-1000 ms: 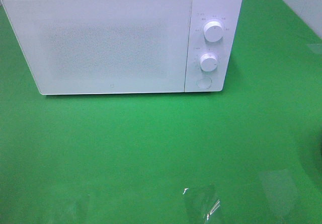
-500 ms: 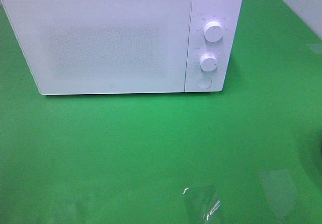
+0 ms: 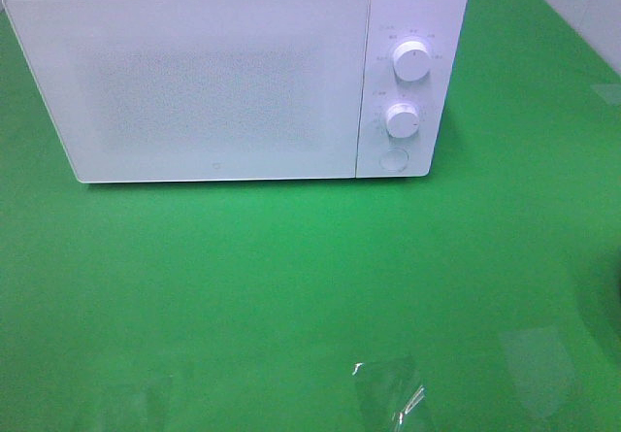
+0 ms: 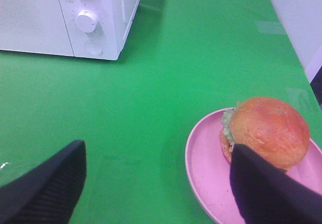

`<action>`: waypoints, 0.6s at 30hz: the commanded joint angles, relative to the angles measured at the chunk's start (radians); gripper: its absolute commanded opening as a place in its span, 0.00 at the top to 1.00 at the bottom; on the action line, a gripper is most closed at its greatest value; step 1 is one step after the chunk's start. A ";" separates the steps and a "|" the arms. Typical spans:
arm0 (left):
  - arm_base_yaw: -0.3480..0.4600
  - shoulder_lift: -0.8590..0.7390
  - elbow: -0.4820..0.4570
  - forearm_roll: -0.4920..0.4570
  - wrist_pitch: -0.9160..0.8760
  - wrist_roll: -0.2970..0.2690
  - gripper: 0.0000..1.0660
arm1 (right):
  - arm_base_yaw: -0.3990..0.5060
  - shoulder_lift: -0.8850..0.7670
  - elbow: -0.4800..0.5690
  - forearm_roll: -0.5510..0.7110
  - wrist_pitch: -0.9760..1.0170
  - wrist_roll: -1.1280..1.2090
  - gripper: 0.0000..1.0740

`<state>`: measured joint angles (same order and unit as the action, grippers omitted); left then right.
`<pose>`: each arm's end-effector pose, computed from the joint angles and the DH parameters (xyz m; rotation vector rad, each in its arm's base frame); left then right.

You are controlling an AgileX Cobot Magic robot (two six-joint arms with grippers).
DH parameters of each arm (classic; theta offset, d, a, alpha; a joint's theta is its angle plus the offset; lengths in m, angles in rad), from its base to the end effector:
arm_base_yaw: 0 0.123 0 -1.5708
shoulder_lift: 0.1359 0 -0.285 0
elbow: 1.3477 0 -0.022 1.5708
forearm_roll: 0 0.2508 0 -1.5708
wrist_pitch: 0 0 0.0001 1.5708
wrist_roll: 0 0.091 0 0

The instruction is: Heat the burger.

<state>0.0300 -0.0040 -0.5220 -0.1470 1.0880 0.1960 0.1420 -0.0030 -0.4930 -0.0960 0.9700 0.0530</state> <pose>-0.0093 -0.0121 0.2818 0.1803 2.0290 -0.0340 -0.0002 -0.0073 0.2831 -0.0879 1.9522 0.0153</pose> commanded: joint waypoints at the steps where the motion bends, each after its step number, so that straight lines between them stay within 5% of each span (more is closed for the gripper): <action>1: 0.000 -0.026 0.003 0.007 -0.014 0.001 0.06 | -0.003 -0.028 0.002 0.001 -0.008 -0.002 0.30; 18: 0.000 -0.025 0.003 0.007 -0.014 0.001 0.06 | -0.003 -0.028 0.002 0.001 -0.008 -0.002 0.30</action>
<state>0.0300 -0.0050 -0.5220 -0.1450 1.0880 0.1960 0.1420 -0.0030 -0.4930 -0.0960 0.9700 0.0530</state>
